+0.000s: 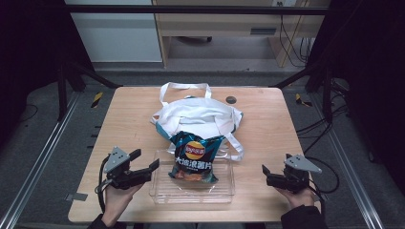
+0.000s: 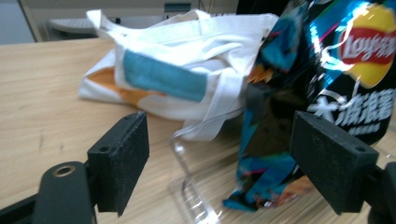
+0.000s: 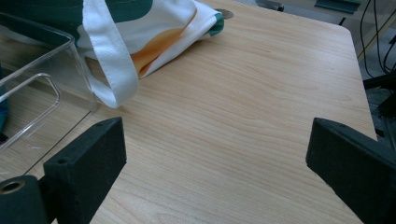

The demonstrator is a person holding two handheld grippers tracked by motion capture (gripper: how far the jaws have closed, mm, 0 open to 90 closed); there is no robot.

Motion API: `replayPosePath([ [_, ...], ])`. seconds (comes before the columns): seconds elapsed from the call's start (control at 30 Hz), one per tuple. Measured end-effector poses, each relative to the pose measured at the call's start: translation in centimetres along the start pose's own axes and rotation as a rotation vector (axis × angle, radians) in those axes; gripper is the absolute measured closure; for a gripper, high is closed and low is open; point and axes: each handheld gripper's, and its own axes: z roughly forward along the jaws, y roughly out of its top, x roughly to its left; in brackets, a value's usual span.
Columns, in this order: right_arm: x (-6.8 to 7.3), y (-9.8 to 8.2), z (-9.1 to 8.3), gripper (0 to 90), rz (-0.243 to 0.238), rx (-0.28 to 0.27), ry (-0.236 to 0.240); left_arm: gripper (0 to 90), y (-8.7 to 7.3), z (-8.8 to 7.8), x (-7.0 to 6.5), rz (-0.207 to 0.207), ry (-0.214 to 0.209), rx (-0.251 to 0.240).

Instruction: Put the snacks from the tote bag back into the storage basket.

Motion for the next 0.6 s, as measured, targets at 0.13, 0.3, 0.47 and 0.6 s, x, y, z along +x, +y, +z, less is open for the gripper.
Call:
replayPosePath([
  [0.13, -0.2, -0.1, 0.1, 5.1, 0.004, 0.008, -0.011, 18.5, -1.3, -0.9, 1.4, 0.009, 0.022, 0.022],
  [0.3, -0.3, -0.1, 0.2, 5.2, 0.008, 0.026, -0.017, 18.7, -2.9, -1.7, 3.4, -0.002, 0.076, 0.048],
  [0.47, -0.5, -0.3, 0.2, 5.3, 0.021, 0.029, -0.021, 18.3, -3.5, -1.8, 4.9, -0.033, 0.113, 0.076],
  [0.6, -0.6, -0.3, 0.4, 5.3, 0.019, 0.032, -0.021, 17.9, -3.5, -1.7, 5.2, -0.013, 0.132, 0.084],
])
